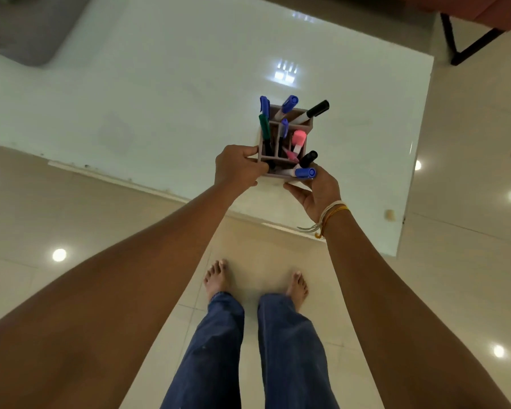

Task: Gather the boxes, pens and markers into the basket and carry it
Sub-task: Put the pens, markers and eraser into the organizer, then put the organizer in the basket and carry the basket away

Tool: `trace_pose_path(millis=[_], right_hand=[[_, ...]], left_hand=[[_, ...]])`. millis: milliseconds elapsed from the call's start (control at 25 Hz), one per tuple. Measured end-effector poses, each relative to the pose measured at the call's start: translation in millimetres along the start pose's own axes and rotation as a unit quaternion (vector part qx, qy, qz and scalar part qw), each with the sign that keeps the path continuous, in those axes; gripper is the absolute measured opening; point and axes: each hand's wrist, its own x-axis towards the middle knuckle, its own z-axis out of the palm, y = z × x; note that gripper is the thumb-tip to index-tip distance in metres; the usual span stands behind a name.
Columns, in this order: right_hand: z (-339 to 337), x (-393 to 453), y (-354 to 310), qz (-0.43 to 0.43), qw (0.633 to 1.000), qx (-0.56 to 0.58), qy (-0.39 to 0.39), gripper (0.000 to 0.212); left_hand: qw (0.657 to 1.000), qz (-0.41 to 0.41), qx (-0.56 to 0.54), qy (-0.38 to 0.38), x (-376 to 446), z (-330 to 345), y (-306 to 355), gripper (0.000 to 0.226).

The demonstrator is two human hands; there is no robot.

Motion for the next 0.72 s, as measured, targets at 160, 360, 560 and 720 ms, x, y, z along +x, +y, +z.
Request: trace_pose_path(millis=[160,360,560,720], right_hand=[[-16.1,-24.5,39.2,-0.017,0.999,-0.026,-0.009,0.029],[-24.7,-57.6,71.2,-0.063,0.995,-0.068,-0.046,0.031],[6.7,-81.2,86.1,-0.074,0.981,-0.153,-0.098,0.039],[70.9,-88.6,97.8,-0.07,0.975,-0.179,-0.107,0.036]], left_hand=[[1.0,-0.006,-0.004,0.005,-38.8,-11.8,-28.1,0.052],[0.999,-0.018,-0.019,0.034,-84.0,-26.7,-57.1,0.051],[0.998,-0.023,-0.031,0.058,-99.8,-75.2,-76.3,0.045],[0.995,-0.022,-0.037,0.088,-87.8,-134.6,-85.6,0.044]])
